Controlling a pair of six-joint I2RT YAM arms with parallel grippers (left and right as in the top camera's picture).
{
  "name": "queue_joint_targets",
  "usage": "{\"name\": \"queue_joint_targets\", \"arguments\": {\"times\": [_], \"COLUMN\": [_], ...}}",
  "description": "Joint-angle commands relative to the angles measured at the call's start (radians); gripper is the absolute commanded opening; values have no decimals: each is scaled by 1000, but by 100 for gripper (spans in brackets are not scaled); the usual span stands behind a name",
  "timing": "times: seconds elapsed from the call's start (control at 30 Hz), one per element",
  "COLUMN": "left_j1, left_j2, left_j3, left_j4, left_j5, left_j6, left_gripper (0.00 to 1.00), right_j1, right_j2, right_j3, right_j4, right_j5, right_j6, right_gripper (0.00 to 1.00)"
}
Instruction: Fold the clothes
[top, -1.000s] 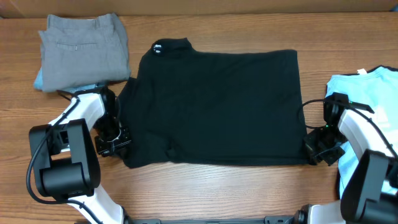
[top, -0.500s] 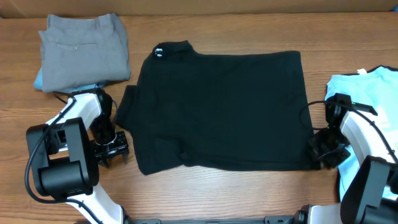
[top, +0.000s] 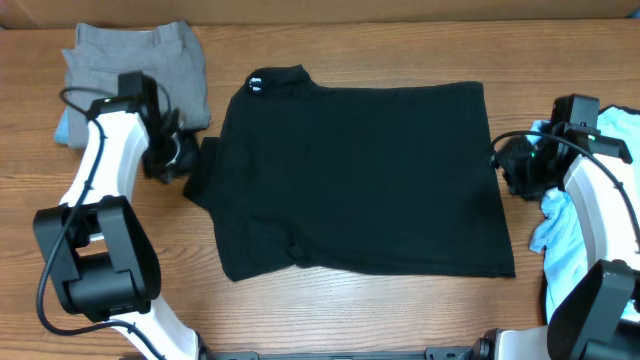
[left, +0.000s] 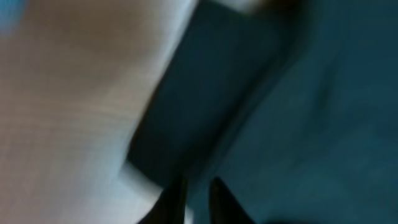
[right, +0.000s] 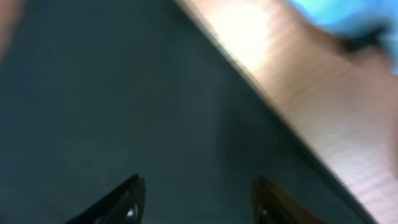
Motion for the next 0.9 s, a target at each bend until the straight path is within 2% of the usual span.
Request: {"name": "queue_joint_targets", "arguments": {"times": [0.0, 0.07, 0.2, 0.33, 0.57, 0.63, 0.73, 0.8, 0.87], "left_j1": [-63, -91, -112, -97, -55, -44, -35, -36, -36], "left_j2": [-18, -9, 22, 50, 56, 56, 56, 55, 55], "left_j3": [-31, -65, -106, -119, -138, -138, -138, -138, -134], "left_j4": [109, 177, 205, 197, 158, 136, 110, 116, 124], "left_j5": [130, 112, -17, -67, -284, -293, -310, -278, -235], "left_j6": [126, 141, 119, 113, -64, -82, -112, -111, -101], "left_gripper": [11, 4, 4, 4, 4, 5, 14, 24, 29], "right_j1": [42, 70, 114, 118, 117, 117, 117, 117, 117], "right_j2": [-11, -3, 34, 80, 216, 253, 291, 315, 334], "right_j3": [21, 21, 21, 17, 16, 16, 16, 16, 16], "right_j4": [75, 109, 109, 114, 159, 180, 200, 201, 192], "right_j5": [-167, -166, -92, 0, 10, 10, 23, 66, 105], "right_j6": [-69, -69, -35, 15, 30, 30, 39, 71, 91], "right_gripper": [56, 56, 56, 56, 56, 56, 56, 56, 55]}}
